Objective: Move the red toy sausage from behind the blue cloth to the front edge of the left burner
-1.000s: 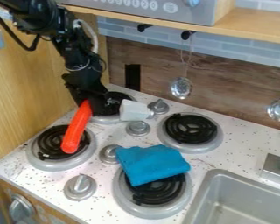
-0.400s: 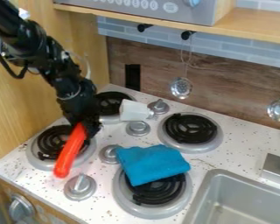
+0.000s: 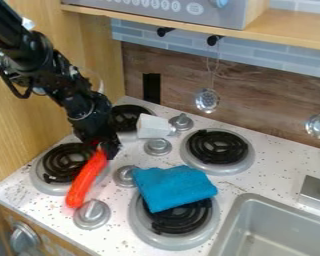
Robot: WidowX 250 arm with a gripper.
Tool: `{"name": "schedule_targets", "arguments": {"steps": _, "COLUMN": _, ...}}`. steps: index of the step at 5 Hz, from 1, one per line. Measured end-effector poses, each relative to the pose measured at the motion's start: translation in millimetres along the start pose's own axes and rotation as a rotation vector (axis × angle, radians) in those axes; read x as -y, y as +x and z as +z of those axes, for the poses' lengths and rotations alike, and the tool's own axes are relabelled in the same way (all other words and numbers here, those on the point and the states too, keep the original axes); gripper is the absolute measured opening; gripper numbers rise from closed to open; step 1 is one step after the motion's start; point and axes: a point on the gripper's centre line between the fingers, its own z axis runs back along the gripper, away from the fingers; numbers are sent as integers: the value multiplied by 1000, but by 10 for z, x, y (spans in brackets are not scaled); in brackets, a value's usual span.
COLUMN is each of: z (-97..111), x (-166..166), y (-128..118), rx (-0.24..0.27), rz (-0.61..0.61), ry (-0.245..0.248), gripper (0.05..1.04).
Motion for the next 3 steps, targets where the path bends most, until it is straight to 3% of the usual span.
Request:
{"name": "schedule_targets", "arguments": {"steps": 1, "z": 2, "x": 14, "y": 22, "rx": 53, "rz": 11, "ry": -46, "gripper": 1011}}
{"name": "schedule_targets", "arguments": {"steps": 2, "z": 97, "x": -1, "y": 43, "rx": 85, "rz": 40, "ry": -99, "gripper": 1006}}
{"name": "schedule_targets", "arguments": {"steps": 3, "z": 426, "x": 81, "y": 139, "rx": 100, "rz": 8, "ry": -163, "gripper": 1005}}
